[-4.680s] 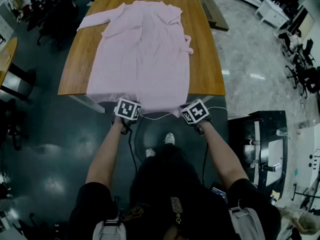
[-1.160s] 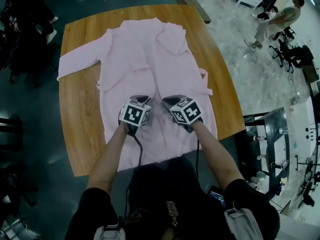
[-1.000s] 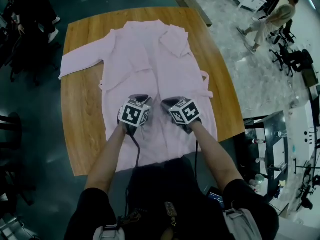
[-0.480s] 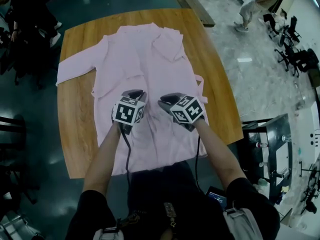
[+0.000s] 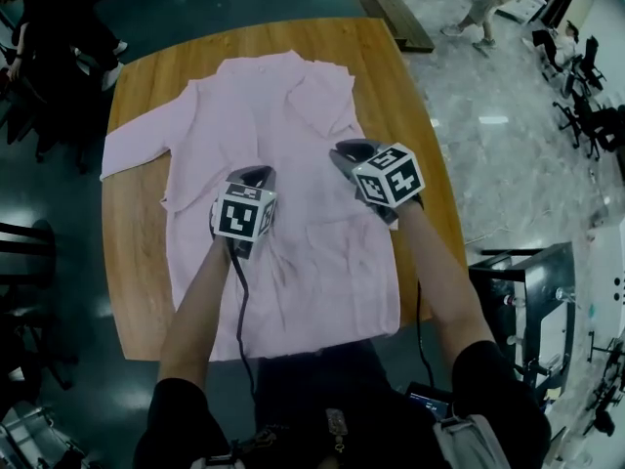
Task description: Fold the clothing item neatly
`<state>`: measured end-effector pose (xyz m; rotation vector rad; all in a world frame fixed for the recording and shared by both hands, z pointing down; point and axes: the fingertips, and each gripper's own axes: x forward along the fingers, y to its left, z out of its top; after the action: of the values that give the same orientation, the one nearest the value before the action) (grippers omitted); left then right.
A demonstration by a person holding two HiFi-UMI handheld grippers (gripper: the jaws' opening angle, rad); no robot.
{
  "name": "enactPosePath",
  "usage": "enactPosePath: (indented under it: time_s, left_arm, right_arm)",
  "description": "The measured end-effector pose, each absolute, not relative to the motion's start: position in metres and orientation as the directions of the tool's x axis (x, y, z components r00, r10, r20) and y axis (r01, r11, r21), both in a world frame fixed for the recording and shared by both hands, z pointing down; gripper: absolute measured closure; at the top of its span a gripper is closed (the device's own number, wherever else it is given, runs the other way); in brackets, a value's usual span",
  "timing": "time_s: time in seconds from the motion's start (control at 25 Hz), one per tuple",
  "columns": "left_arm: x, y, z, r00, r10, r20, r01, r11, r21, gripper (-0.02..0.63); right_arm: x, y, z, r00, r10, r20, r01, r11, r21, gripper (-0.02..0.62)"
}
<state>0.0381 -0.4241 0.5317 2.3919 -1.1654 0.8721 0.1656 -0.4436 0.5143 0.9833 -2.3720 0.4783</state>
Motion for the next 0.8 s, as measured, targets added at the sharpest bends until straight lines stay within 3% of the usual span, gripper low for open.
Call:
enactPosePath:
  time_s: [0.44,0.68,0.8]
  left_arm:
    - [0.052,-0.487,0.556,0.407,-0.602,0.687,-0.838,-0.546,0.017,0.592]
    - [0.054,-0.503,0.569,0.379,-0.603,0.702,-0.858,-0.513,0.022,0.592]
    - [0.056,-0.505,0.573,0.371,-0.601,0.708,-0.867,-0.498,0.032,0.592]
  right_arm:
    - [0.209,-0.589,0.558,-0.494,-0.603,0.627,-0.805,0.59,-0.066,0.532]
    - [0.247,-0.648,0.585,-0.418,-0.639,0.645,-0.869,0.487,-0.081,0.429]
    - [0.257,-0.664,0.605,-0.392,-0.633,0.667,-0.886,0.454,-0.09,0.422]
